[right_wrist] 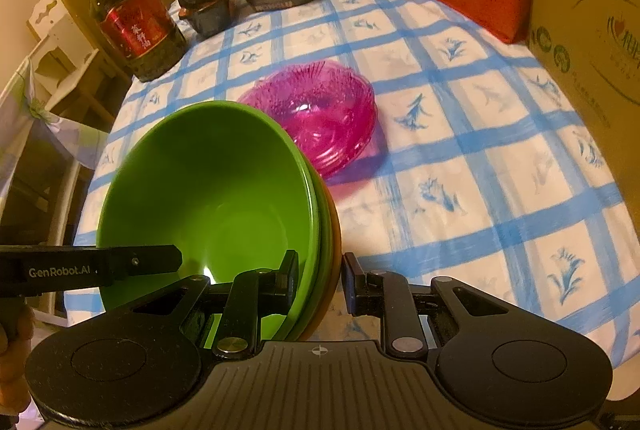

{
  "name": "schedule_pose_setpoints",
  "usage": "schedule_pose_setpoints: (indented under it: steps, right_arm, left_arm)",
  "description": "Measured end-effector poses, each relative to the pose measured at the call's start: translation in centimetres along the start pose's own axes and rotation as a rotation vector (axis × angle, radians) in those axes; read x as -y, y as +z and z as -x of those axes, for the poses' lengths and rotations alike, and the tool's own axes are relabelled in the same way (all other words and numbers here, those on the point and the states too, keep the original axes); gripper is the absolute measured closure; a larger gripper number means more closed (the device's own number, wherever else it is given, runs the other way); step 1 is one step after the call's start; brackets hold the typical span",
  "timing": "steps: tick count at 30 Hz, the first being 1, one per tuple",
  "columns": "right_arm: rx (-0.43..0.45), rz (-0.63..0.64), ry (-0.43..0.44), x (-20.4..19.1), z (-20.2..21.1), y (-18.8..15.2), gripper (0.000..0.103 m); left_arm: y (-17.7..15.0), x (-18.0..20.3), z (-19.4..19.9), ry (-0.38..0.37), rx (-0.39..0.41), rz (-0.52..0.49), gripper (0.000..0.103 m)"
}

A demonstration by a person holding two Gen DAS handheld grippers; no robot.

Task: Organize plates and bowls
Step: 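Lift the bowl stack with both grippers and carry it over the pink plates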

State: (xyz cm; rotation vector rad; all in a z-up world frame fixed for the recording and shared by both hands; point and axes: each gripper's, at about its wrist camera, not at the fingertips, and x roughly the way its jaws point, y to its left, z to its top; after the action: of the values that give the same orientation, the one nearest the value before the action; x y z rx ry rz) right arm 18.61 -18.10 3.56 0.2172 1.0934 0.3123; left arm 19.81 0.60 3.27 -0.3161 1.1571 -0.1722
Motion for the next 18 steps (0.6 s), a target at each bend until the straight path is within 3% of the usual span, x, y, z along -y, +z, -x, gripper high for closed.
schedule_pose_setpoints:
  steps: [18]
  right_arm:
    - [0.013, 0.008, 0.000, 0.1, 0.3, 2.6, 0.080]
  left_arm:
    - [3.1, 1.0, 0.4, 0.011, 0.020, -0.023, 0.082]
